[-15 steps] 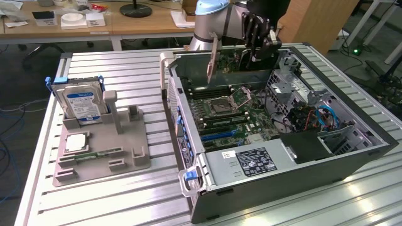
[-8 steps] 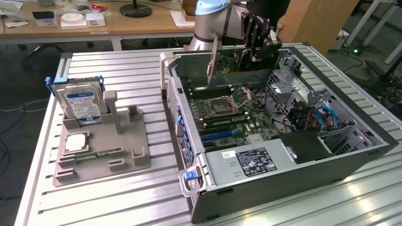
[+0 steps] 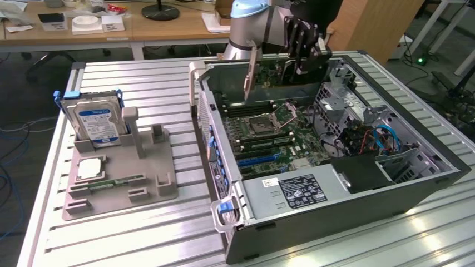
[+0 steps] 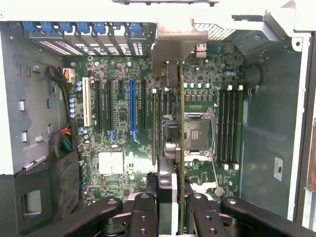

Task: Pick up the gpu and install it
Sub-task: 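Insert the gpu into the slot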

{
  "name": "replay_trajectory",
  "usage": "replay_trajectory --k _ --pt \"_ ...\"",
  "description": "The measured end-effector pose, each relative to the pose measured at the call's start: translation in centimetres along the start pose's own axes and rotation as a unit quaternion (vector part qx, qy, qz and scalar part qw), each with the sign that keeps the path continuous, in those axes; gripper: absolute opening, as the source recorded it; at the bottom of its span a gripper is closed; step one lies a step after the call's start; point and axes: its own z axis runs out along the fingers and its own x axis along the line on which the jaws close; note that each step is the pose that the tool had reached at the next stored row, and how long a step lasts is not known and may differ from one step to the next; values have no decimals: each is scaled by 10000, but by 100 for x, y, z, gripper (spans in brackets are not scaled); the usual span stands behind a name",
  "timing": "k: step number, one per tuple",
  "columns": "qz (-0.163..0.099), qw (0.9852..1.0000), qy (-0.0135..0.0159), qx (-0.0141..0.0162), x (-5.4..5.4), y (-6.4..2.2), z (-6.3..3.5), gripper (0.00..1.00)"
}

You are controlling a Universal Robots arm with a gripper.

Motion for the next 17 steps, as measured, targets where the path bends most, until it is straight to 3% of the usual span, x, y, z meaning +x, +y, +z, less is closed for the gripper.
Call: replay_trajectory --k 2,4,17 --pt "1 10000 1 -37 1 1 29 28" --pt "2 10000 1 -50 5 3 57 28" --pt "-33 10000 7 -55 17 6 146 28"
